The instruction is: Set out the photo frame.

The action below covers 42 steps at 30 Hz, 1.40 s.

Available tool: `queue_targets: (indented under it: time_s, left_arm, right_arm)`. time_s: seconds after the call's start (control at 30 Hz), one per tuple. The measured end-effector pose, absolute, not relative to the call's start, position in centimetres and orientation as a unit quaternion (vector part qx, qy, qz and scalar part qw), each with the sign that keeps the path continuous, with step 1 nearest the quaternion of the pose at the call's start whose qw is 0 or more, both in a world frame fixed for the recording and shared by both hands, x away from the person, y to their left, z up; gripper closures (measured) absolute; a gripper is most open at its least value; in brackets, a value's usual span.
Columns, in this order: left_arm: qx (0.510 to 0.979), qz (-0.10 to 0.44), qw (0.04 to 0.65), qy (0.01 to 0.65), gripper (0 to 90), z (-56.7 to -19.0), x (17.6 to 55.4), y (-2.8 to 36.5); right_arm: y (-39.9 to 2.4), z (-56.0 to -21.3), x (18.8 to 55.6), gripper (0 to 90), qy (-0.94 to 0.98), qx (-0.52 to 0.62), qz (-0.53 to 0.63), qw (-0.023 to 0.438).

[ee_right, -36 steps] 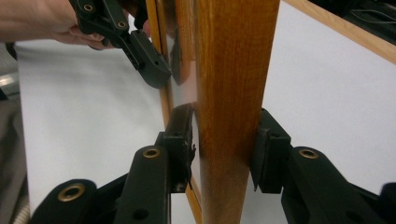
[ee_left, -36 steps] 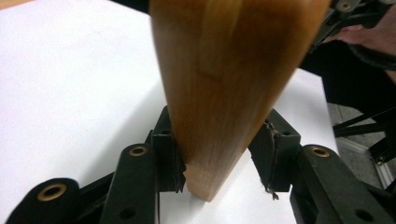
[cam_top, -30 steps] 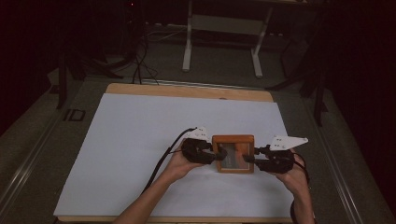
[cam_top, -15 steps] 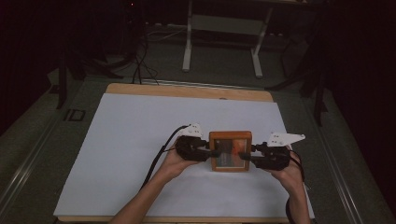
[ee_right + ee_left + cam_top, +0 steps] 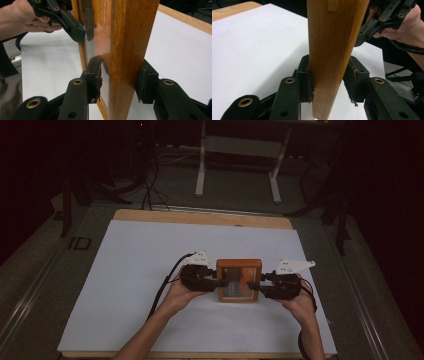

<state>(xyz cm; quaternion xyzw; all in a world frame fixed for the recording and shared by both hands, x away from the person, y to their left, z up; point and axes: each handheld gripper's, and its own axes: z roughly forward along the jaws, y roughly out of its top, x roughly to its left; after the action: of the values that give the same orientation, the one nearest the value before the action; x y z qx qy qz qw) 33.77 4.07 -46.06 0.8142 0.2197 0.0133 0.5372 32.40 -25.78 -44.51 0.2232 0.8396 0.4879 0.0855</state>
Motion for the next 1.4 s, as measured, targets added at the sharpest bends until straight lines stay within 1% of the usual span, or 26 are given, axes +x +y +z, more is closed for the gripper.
queue_targets:
  time_s: [0.4,0.7,1.4]
  left_arm:
    - [0.812,0.021,0.537,0.229,61.9,-45.5,33.5,5.3]
    - [0.814,0.016,0.532,0.232,61.9,-45.2,33.8,6.4]
    - [0.814,0.026,0.526,0.247,61.6,-44.9,34.6,9.0]
  right_arm:
    - [-24.6,-44.4,32.7,59.8,0.838,0.219,0.492,0.082]
    - [-23.7,-44.2,33.0,59.8,0.839,0.218,0.493,0.080]
    - [-20.9,-44.5,34.6,59.7,0.833,0.218,0.504,0.065]
